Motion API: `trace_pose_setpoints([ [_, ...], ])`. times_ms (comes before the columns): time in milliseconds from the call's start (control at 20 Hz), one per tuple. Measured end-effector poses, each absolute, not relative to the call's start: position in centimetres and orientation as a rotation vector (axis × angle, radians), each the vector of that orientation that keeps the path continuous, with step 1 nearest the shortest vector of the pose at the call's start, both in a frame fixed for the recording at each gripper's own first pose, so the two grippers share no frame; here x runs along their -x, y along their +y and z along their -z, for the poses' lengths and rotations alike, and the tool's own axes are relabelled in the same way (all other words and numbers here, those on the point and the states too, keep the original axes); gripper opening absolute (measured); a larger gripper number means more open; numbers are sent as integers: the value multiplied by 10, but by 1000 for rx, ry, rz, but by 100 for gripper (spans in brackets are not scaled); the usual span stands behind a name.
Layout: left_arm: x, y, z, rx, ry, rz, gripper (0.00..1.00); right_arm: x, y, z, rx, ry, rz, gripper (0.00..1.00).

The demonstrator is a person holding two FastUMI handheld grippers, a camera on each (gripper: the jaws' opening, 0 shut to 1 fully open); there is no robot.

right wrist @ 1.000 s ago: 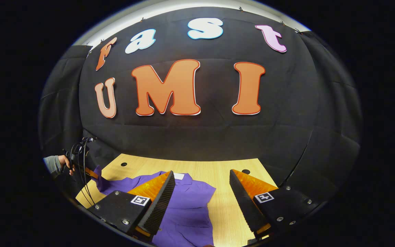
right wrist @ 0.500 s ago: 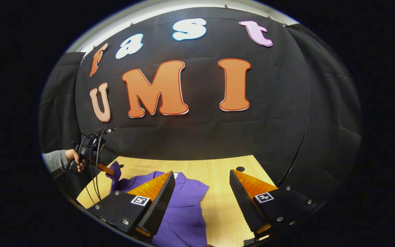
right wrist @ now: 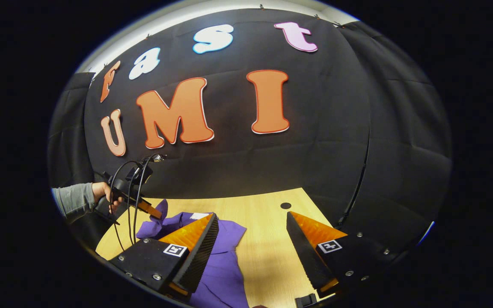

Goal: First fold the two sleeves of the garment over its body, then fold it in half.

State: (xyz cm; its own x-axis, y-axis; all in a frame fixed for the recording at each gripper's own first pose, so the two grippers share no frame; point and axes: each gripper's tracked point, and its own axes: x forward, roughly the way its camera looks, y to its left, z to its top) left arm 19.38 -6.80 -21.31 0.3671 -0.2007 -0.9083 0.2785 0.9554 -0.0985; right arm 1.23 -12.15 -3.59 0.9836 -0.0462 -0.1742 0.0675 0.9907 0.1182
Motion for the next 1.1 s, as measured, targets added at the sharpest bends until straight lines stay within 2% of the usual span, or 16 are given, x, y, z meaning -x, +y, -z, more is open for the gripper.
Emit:
trace_pose_setpoints([
  [400, -210, -175, 241, -167, 1172, 381, 3, 2, -156, 55, -157, 191, 89, 95],
  [550, -202, -207, 251, -174, 1191, 440, 8, 4, -162, 57, -167, 194, 90, 95],
  [600, -197, -214, 252, -170, 1196, 463, 13, 4, -162, 57, -169, 197, 89, 95],
  [750, -188, -240, 242, -131, 1158, 556, 19, 5, -165, 60, -170, 207, 88, 95],
  [850, -182, -249, 227, -123, 1116, 619, 30, 5, -161, 61, -171, 211, 78, 95],
  [1050, -178, -238, 195, -155, 982, 635, 84, 0, -145, 57, -165, 206, 47, 95],
  [1100, -177, -231, 185, -161, 938, 630, 89, -2, -140, 57, -159, 208, 41, 95],
])
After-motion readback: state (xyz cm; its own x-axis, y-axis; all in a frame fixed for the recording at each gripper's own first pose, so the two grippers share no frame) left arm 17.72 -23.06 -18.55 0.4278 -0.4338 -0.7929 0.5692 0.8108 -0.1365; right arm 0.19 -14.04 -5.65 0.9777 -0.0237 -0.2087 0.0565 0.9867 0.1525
